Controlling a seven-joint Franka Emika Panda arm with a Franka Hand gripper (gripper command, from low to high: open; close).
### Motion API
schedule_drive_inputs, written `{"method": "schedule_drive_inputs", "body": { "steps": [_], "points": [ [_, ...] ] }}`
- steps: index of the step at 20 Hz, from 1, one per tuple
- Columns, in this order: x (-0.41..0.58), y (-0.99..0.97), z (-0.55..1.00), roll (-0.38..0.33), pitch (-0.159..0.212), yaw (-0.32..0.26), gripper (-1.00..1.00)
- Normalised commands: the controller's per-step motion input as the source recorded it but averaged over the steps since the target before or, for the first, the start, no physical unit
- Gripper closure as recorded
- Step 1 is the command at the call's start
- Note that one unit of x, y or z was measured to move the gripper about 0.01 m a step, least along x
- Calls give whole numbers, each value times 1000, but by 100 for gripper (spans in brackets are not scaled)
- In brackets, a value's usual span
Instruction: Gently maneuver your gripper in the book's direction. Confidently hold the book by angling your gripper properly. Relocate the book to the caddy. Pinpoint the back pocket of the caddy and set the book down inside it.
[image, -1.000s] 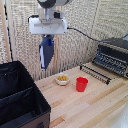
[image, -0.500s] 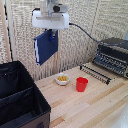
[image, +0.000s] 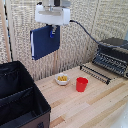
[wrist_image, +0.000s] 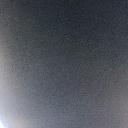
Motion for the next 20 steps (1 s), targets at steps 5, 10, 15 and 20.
{"method": "schedule_drive_inputs", "body": {
  "steps": [5, 10, 15, 20],
  "points": [
    [0, 592, 174, 80, 63, -125, 100],
    [3, 771, 247, 1, 33, -95, 100],
    [19, 816, 391, 0, 5, -81, 100],
    [16, 816, 411, -3, 6, -78, 100]
  ]
}}
